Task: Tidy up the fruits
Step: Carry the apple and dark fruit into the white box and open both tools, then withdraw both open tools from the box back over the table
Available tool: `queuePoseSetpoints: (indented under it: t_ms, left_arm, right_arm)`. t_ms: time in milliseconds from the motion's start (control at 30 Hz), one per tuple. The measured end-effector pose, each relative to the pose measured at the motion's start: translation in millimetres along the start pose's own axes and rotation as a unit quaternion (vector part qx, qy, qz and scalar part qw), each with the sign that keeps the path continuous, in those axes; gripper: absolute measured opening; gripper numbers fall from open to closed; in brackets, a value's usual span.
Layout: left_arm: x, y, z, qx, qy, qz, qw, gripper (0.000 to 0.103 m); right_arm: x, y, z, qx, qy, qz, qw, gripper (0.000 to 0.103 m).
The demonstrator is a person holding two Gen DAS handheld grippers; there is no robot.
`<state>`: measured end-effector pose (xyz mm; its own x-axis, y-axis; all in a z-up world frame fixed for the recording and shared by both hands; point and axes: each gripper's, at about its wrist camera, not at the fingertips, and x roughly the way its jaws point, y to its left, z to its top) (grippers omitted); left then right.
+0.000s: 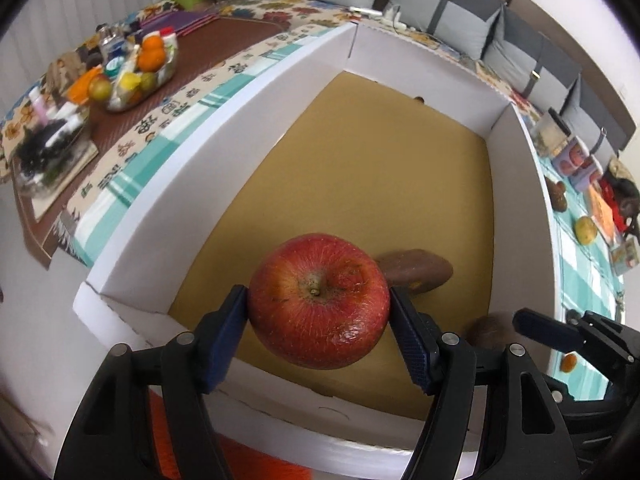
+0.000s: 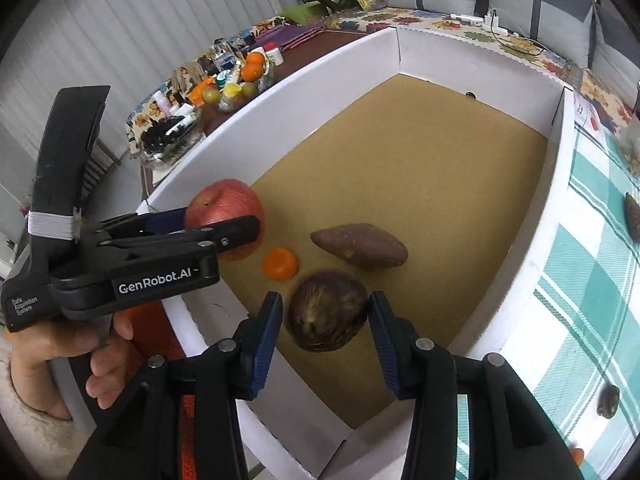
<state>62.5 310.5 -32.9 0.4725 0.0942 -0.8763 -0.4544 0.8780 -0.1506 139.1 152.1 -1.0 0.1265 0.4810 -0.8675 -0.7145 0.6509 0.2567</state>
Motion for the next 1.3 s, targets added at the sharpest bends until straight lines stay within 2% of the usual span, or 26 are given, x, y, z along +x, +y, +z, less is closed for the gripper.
queuePoseSetpoints:
  t_ms: [33,67,100,233,367,500,633,733,833,900,967,1067,1133,1300]
  left_arm:
    - [-5,1,1,0.0,-0.011,0.001,0.9999,0.078]
    - [-10,0,3,0.001,-0.023,0.003,0.9997,0.083]
    - [-19,-3,5,0.002,-0.04,0.004,0.9992,0.093]
    - [-49,-21,12,0.006,-0.091,-0.024,0.9955,0.094]
    - [-77,-64,1,0.046,-0.128,-0.069,0.9883,0.095]
    - [-91,-118,-26,0.098,-0.134,-0.13,0.9775,0.096]
    - [-87,-189,-74,0.184,-0.112,-0.189,0.9581,0.096]
    - [-64,-228,-110,0.231,-0.079,-0.208,0.9472,0.096]
    - [-36,-249,-136,0.253,-0.061,-0.201,0.9446,0.096]
    - [-18,-255,-146,0.26,-0.057,-0.186,0.9457,0.096]
    - [2,-256,-149,0.267,-0.055,-0.161,0.9484,0.096]
    - [24,-255,-149,0.267,-0.052,-0.136,0.9527,0.096]
    - [36,-256,-149,0.263,-0.054,-0.124,0.9552,0.096]
    - [50,-258,-154,0.273,-0.059,-0.103,0.9547,0.096]
  right_arm:
    - [-2,-1,0,0.003,-0.003,-0.002,1.0,0.069]
    - [-10,-3,0,0.006,-0.01,-0.003,1.0,0.075]
    - [-19,-5,-1,0.01,-0.024,-0.002,1.0,0.083]
    - [-65,-21,-10,0.022,-0.082,-0.019,0.996,0.096]
    - [-116,-54,-40,0.05,-0.142,-0.054,0.987,0.101]
    - [-152,-117,-100,0.1,-0.181,-0.13,0.97,0.103]
    - [-157,-189,-177,0.161,-0.174,-0.221,0.946,0.103]
    - [-152,-233,-232,0.216,-0.156,-0.275,0.924,0.103]
    - [-154,-263,-279,0.286,-0.163,-0.282,0.901,0.103]
    - [-157,-274,-293,0.321,-0.163,-0.268,0.894,0.103]
    - [-163,-280,-295,0.326,-0.175,-0.265,0.89,0.103]
    - [-160,-275,-292,0.304,-0.176,-0.283,0.892,0.103]
    - [-152,-277,-290,0.3,-0.166,-0.281,0.896,0.103]
    - [-139,-279,-296,0.302,-0.153,-0.27,0.902,0.103]
